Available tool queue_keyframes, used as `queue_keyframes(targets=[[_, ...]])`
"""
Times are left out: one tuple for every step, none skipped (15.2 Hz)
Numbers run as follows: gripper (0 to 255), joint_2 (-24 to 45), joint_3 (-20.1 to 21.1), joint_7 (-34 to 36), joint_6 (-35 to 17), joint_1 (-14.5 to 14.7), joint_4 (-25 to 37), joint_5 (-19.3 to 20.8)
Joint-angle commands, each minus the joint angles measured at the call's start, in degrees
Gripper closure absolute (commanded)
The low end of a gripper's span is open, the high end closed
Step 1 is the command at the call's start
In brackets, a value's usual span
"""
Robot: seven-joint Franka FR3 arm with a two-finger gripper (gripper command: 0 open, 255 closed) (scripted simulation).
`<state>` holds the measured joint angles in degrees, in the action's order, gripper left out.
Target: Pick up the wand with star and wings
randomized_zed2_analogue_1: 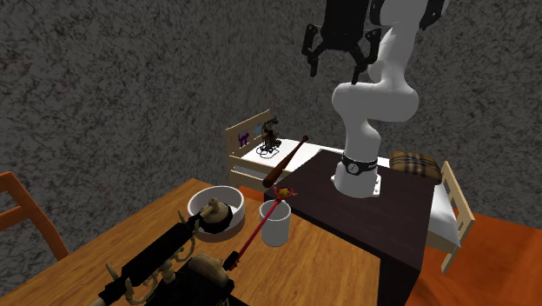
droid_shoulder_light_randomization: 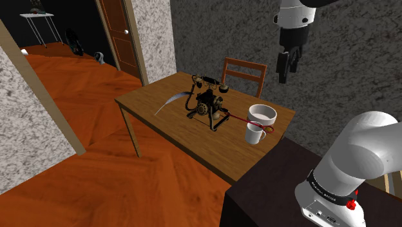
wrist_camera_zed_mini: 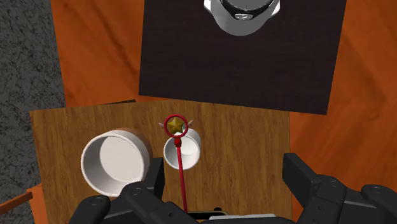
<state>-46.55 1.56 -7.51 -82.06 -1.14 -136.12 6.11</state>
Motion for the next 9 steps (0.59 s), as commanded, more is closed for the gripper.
queue_keyframes(targets=[[0,0.0,0.0,0.0,0.0,0.0,0.0,0.0],[0,0.4,-0.6,-0.3,-2.1,-0.1,-1.5,0.2],[0,0.9,-1.1,-0.7,-4.2,-0.1,-2.9,0.4],[0,1.5,-1.7,-1.0,-6.4,-0.2,-4.3,0.6],[0,2.2,-2.2,-1.4,-8.6,-0.3,-5.6,0.8],[0,3.0,-2.8,-1.7,-10.8,-0.4,-6.8,1.0],[0,3.9,-3.3,-2.1,-13.0,-0.5,-7.9,1.2],[0,5.0,-3.9,-2.4,-15.2,-0.6,-9.0,1.4],[0,6.1,-4.5,-2.8,-17.5,-0.7,-10.0,1.5]])
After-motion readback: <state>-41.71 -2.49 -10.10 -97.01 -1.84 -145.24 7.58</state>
